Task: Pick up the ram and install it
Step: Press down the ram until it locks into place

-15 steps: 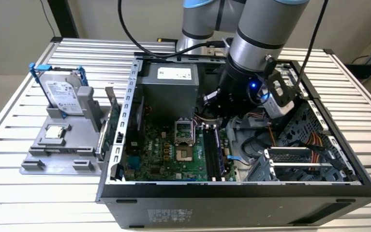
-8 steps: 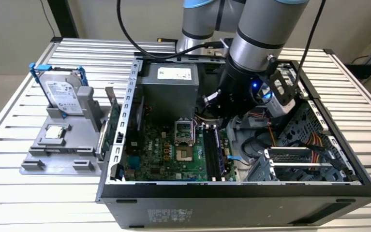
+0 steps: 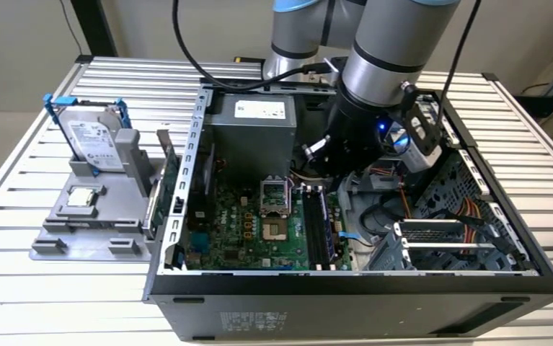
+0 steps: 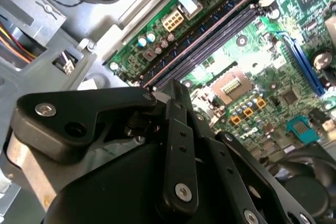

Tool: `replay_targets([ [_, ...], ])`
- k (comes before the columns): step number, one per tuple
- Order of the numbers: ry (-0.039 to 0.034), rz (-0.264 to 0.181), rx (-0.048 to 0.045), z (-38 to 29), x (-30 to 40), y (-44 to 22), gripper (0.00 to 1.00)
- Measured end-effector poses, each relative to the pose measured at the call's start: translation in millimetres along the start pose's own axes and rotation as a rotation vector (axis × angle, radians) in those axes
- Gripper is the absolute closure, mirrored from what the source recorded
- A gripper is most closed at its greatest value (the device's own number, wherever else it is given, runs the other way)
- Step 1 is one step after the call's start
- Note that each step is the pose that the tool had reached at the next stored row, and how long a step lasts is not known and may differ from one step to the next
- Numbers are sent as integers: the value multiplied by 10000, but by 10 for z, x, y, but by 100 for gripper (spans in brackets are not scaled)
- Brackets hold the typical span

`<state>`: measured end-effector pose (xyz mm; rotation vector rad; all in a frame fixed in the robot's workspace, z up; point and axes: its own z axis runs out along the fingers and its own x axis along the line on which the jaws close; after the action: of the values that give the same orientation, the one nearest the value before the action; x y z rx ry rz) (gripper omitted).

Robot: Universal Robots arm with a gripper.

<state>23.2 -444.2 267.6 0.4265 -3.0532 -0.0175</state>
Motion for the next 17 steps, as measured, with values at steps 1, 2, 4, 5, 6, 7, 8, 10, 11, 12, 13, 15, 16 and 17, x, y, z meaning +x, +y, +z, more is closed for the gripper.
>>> replay_targets([
  [1,2,-57,4,0,0,0,100],
  [2,2,-110,7,0,0,0,100],
  [4,4,-205,11,0,0,0,100],
  [5,5,-253,14,0,0,0,100],
  [6,6,-298,18,0,0,0,100],
  [7,7,-343,20,0,0,0,100],
  [8,8,-389,23,0,0,0,100],
  [10,9,-489,28,0,-1,0,100],
  [11,11,-539,31,0,-1,0,100],
  [12,12,-589,33,0,-1,0,100],
  [13,13,-640,37,0,-1,0,100],
  [15,15,-742,42,0,-1,0,100],
  [16,16,-792,45,0,-1,0,100],
  [17,16,-839,48,0,-1,0,100],
])
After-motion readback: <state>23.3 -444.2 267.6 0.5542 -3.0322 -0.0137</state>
